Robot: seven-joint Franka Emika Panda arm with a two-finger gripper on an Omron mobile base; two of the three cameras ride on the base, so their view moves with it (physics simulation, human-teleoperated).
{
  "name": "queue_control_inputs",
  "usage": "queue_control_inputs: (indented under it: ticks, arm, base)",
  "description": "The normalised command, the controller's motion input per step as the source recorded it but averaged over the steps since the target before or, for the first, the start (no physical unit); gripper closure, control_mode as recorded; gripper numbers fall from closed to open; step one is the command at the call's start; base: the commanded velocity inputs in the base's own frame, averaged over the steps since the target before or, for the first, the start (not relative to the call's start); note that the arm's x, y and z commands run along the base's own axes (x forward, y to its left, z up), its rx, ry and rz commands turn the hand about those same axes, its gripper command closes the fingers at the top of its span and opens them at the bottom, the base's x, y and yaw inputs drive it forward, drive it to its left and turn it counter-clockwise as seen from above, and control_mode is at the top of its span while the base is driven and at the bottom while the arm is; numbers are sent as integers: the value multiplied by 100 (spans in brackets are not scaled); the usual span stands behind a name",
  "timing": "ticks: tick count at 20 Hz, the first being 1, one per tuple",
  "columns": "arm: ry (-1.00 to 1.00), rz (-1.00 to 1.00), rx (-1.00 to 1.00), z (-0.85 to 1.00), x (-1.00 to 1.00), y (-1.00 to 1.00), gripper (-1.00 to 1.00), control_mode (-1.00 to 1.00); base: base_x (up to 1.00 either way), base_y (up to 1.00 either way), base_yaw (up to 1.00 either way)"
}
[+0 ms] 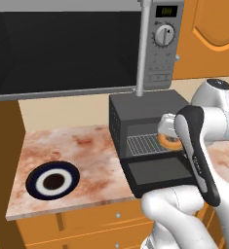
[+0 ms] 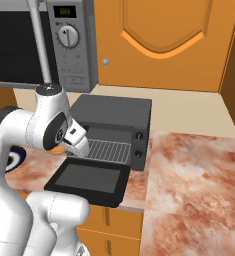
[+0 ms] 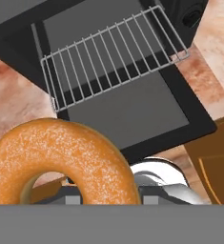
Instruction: Pick up the bagel from the plate, place it on the toaster oven rack, close the door, and set the timer.
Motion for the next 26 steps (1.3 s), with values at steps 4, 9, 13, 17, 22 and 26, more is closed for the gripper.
queue_control_inputs:
  ticks: [4, 9, 13, 17, 22, 26]
  arm:
    - [-3, 0, 0, -18, 29, -46, 100, -100]
    - [-3, 0, 0, -30, 35, -29, 100, -100]
    - [-1, 0, 0, -32, 44, -24, 100, -100]
    - [0, 0, 0, -23, 53, -10, 100, -100]
    - [0, 0, 0, -28, 60, 0, 100, -100]
    - [0, 0, 0, -35, 56, 0, 100, -100]
  base:
    - [0, 0, 0]
    - [0, 0, 0]
    - [0, 0, 0]
    - [0, 0, 0]
    - [0, 0, 0]
    - [0, 0, 0]
